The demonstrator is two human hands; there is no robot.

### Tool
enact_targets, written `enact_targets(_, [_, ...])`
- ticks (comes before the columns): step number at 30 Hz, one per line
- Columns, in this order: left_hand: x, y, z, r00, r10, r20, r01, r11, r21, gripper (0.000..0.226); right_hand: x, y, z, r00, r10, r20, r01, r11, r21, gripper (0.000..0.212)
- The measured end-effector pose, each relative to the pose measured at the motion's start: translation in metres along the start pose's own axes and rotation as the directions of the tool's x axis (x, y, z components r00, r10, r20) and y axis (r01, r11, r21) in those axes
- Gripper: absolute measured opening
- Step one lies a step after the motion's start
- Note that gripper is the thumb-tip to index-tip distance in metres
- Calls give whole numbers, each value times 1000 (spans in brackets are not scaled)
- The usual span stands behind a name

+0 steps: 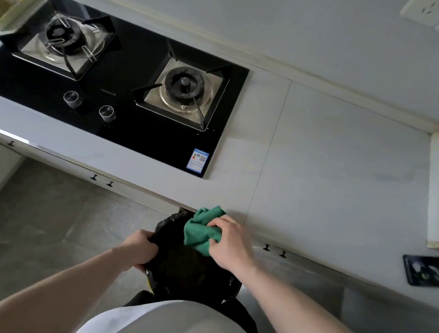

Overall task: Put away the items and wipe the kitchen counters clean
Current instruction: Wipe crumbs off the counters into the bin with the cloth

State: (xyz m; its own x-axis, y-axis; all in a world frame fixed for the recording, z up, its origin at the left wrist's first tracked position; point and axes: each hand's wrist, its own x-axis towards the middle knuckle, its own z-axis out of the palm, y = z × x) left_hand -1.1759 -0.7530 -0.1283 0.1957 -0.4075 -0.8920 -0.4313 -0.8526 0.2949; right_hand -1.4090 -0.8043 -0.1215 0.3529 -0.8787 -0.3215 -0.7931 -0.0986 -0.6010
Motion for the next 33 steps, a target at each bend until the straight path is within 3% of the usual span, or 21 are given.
enact_targets(2, [-1,1,0,1000,5,2,-5,1000,11,43,5,-3,-11,999,15,-39,-13,998,61,27])
enact_targets(5, [-3,4,0,1000,6,16,-6,1000,30,43,23,6,-47,976,57,-210,-29,991,132,25])
enact_targets(9, [-2,7,-2,999,6,32,-8,999,47,46,48,42,-92,914,173,-367,-150,984,93,25])
enact_targets(12, [-1,8,-4,999,6,33,-8,998,54,47,51,70,-88,891,317,-325,-307,948,85,25])
enact_targets(14, [-1,7,-5,1000,0,30,-2,998,59,48,39,70,-65,903,314,-294,-327,945,6,26])
enact_targets(17, [0,7,-6,1000,-2,28,0,998,69,47,12,42,-20,948,191,-255,-221,971,-94,31])
enact_targets(22, [-5,10,-7,1000,8,15,-9,998,69,40,-17,-8,28,995,88,-45,-86,995,48,30])
enact_targets(28, [-4,12,-11,999,-3,41,0,997,77,47,9,2,-25,959,107,-263,-65,984,163,24])
enact_targets(33, [-3,9,-14,999,-1,36,-2,996,91,44,37,48,-96,822,308,-478,-192,942,276,18])
